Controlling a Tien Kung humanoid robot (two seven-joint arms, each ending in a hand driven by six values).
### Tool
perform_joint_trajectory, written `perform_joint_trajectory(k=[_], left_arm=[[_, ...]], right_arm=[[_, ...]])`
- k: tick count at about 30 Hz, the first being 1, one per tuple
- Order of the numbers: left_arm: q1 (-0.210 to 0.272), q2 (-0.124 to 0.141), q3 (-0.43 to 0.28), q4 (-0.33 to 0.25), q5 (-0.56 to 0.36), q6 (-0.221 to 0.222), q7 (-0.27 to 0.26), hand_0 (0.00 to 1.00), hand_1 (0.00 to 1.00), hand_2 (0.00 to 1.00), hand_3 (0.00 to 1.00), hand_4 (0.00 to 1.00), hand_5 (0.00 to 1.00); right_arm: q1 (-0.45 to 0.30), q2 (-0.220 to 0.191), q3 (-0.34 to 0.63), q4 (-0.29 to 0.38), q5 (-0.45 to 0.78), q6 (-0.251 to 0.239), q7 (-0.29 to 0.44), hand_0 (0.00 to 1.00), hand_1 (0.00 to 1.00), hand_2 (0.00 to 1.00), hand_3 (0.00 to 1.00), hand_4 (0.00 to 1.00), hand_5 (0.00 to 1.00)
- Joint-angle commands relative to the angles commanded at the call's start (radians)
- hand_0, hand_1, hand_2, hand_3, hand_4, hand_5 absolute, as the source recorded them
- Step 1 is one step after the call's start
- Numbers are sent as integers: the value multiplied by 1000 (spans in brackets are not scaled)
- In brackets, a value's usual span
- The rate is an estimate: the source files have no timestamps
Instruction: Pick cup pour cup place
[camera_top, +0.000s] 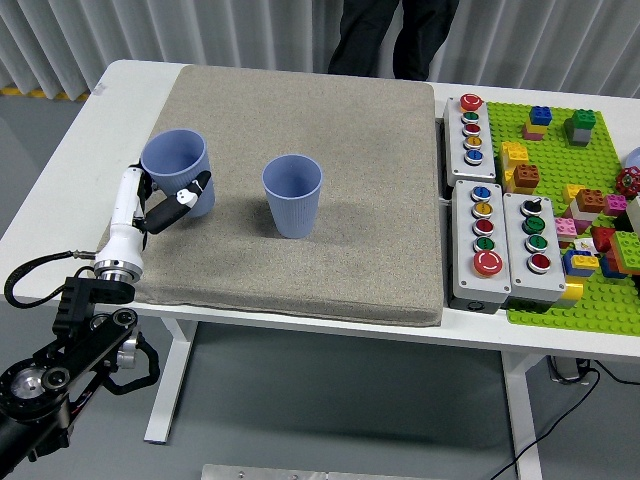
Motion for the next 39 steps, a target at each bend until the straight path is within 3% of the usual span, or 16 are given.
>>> perform_joint_trajectory(k=[6,11,19,28,39], left_arm=[[-38,63,1,-100,176,-1,61,614,548,529,540,751,263],[-77,96,41,-105,253,-1,88,604,549,532,544,747,258],[-133,104,92,-54,391,3,127,599,551,536,544,731,241],[-183,112,130,-25,468,-3,150,598,556,537,545,727,236],[-223,119,159,8,714,-12,206,601,559,541,546,724,238]], right_arm=[[-3,-3,1,0,2,-1,1,688,657,575,581,2,3],[-8,-5,-3,0,4,-1,0,689,657,575,580,2,2],[-14,-5,-10,0,7,-1,-1,689,657,575,580,2,2],[-7,-7,-20,0,22,-3,0,689,657,575,581,2,2],[-1,-8,-20,0,26,-4,0,689,657,575,580,2,2]])
